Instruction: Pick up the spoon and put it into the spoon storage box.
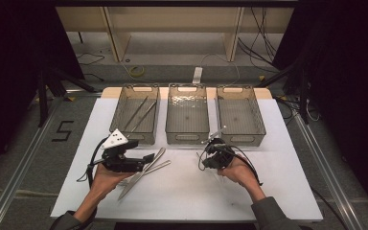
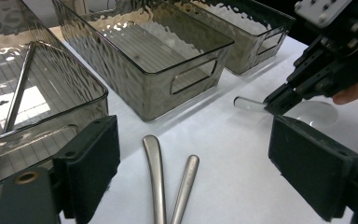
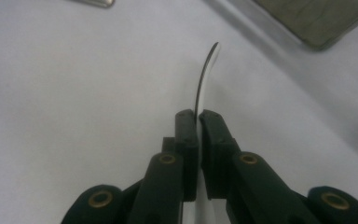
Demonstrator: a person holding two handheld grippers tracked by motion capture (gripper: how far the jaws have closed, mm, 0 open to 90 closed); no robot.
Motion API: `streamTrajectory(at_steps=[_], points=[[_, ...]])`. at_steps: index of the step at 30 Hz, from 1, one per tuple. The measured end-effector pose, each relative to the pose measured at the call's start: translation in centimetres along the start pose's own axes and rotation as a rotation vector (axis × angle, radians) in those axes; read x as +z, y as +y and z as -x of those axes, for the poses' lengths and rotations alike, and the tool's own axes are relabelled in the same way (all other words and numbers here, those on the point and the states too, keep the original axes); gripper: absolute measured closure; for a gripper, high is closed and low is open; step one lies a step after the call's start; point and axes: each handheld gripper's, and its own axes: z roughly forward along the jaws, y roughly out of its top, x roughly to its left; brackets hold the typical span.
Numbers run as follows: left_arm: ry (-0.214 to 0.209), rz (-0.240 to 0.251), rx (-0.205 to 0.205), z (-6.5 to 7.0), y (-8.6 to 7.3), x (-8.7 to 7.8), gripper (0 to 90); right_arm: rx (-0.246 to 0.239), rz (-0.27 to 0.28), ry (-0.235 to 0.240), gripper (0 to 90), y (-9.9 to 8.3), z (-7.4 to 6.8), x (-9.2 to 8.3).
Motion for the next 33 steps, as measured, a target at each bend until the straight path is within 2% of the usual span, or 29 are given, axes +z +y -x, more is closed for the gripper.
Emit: streamTrajectory(at_steps=[6, 13, 20, 25, 33], points=[[-0.004, 0.015, -0.030, -0.3, 0.1, -0.1, 15.9, 0.015, 0.073, 0.015, 86.8, 0.1, 0.7, -2.3], [0.007, -0.005, -0.017, -0.4, 0.0, 0.0, 15.9, 0.044, 0.154, 0.000, 86.8, 0.7, 2.3, -4.2], [0.011, -0.012, -0.016, -0.5, -0.1, 0.1, 15.8, 0.038, 0.209, -0.025, 86.8, 3.4, 3.1, -5.3], [0.011, -0.014, -0.015, -0.5, -0.1, 0.0, 15.9, 0.038, 0.257, -0.026, 86.8, 5.3, 3.5, -6.0], [0.010, -0.015, -0.016, -0.6, -0.1, 0.0, 15.9, 0.035, 0.274, -0.065, 86.8, 8.8, 4.4, -7.1]])
